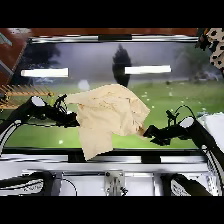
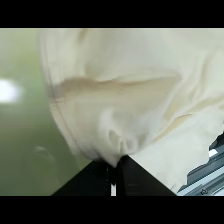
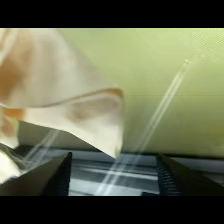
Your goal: Fold the shirts.
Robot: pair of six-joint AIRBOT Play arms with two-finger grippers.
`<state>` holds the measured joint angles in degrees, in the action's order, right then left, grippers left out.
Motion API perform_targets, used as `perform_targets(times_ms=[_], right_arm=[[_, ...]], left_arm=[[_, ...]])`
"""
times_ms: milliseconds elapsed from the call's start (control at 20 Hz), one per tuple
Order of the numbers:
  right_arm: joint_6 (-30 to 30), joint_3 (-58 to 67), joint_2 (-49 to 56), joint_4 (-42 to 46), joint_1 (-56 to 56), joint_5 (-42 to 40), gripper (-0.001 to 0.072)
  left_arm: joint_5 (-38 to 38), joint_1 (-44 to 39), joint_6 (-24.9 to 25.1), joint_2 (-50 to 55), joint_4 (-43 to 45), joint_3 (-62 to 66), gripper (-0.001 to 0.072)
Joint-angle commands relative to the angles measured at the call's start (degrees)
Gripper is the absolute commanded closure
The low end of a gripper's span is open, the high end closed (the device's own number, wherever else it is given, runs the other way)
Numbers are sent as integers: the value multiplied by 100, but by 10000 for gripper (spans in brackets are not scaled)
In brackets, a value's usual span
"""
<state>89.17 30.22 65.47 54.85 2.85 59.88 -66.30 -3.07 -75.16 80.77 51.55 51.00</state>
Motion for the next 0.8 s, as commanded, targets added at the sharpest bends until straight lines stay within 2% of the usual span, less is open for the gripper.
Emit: perform_targets(times_ms=[0,100,150,250,300,400,600,750], right_arm=[[39,-66,295,-428,-201,-769,147],[-350,-66,553,-979,-201,-763,147],[-514,-66,651,-1178,-201,-741,172],[-706,-20,654,-1320,-197,-603,602],[-953,87,575,-1318,-197,-457,639],[-1303,549,227,-1121,-197,-61,640],[-1366,2588,-1097,120,-195,678,641],[-1305,4789,-2000,1362,-197,437,641]], left_arm=[[-127,-4,101,-160,118,39,677],[-122,-4,101,-273,118,48,677],[-122,-4,101,-319,118,57,677],[-125,-4,101,-402,118,190,677],[-127,-2,101,-444,118,339,677],[-127,-2,103,-579,120,848,678],[-131,-4,254,-1156,136,2822,679],[-120,-4,251,-1722,579,4911,678]])
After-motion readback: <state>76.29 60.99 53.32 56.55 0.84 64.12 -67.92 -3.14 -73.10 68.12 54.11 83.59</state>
